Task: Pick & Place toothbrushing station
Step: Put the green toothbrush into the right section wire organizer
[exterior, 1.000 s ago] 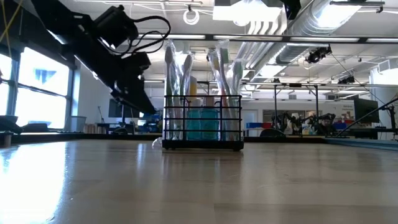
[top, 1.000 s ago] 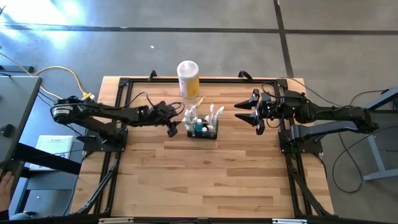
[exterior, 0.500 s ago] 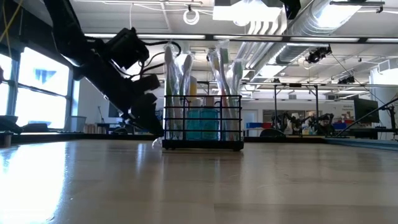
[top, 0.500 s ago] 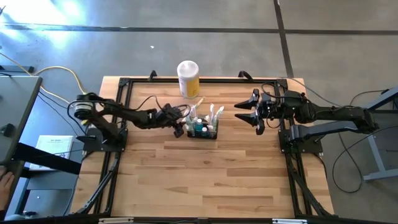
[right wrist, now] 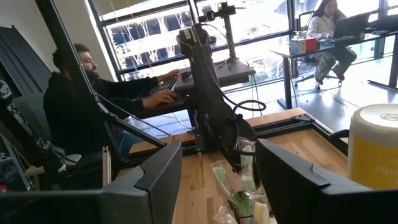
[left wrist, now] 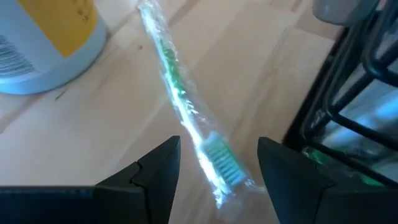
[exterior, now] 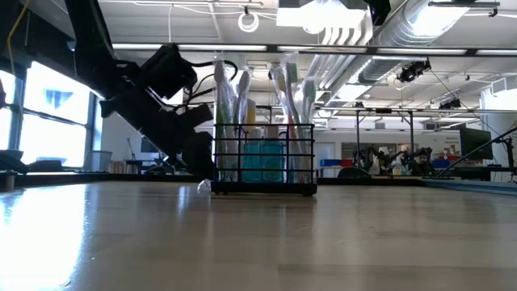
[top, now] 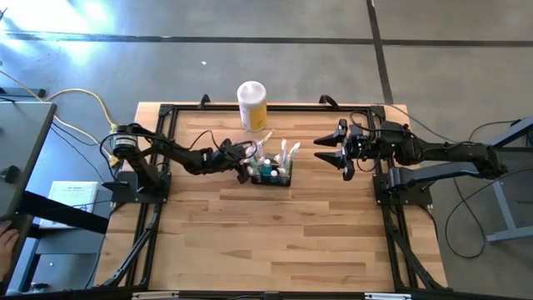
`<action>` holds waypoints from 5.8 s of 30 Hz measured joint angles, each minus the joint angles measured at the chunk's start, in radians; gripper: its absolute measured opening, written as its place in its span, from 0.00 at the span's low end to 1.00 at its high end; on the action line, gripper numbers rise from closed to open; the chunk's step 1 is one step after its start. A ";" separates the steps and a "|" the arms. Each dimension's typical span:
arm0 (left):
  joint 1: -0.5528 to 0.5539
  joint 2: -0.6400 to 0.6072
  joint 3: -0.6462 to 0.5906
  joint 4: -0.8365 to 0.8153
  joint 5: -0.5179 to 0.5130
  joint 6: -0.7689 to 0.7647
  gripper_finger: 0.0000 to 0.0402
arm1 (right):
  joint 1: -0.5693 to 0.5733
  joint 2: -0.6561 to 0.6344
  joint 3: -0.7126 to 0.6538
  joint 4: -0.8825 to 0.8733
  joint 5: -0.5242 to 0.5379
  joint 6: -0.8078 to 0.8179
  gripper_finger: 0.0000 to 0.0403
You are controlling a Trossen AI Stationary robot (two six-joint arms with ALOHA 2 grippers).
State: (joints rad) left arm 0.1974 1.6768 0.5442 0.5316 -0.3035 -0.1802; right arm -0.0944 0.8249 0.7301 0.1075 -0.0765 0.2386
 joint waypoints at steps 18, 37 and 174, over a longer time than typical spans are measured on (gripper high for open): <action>0.000 0.048 0.004 -0.024 -0.002 -0.047 0.46 | 0.000 0.000 0.000 -0.007 0.026 0.000 0.49; -0.001 0.017 0.000 -0.079 0.001 -0.080 0.03 | 0.000 0.000 0.000 -0.007 0.026 0.000 0.49; -0.433 0.211 1.641 -1.575 -0.331 1.493 0.02 | -0.021 0.341 0.000 0.219 -0.344 0.127 0.39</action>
State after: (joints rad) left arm -0.2352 1.8877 2.1857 -1.0435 -0.6342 1.3125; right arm -0.1155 1.1656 0.7303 0.3260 -0.4201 0.3657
